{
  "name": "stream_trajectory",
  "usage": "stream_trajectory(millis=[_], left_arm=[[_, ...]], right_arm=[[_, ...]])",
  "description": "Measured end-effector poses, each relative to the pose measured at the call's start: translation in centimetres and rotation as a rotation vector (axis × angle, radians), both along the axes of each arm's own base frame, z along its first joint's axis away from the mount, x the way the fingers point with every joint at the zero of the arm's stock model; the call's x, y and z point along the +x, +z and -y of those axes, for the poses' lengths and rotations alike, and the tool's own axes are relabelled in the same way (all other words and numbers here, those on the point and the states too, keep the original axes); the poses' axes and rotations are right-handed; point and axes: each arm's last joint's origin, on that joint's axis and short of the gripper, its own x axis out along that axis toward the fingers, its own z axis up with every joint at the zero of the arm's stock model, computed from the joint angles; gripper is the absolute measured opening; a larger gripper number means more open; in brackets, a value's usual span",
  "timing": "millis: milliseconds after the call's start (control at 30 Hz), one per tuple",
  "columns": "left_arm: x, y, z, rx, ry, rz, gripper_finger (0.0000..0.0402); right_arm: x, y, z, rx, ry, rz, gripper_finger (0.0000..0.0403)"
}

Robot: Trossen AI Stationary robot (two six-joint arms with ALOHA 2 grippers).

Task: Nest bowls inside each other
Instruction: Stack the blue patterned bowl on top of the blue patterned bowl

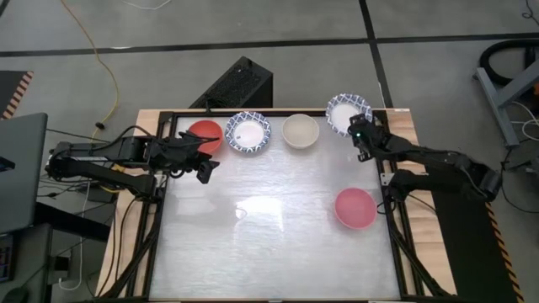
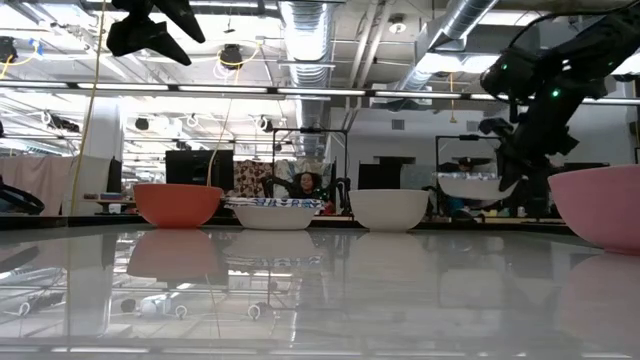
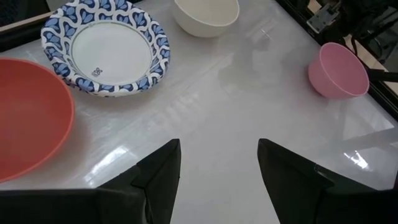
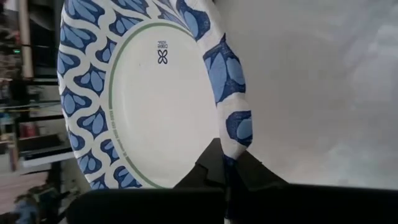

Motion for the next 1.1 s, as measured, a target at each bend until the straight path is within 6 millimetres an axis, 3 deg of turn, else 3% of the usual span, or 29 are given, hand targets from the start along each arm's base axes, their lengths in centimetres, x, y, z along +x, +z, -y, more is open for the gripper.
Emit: stream_trajectory(millis=[300,1100], left_arm=[[0.0,0.0,0.0,0.011,0.013,0.0,0.0203],[0.0,0.0,0.0,0.011,0.013,0.001,0.0203]], right_arm=[[-0.7,2.1,0.4,-0.146,0.03,0.054,0.0009],[0.5,3.6,1.0,-0.301,0.312,0.056,0.0009]])
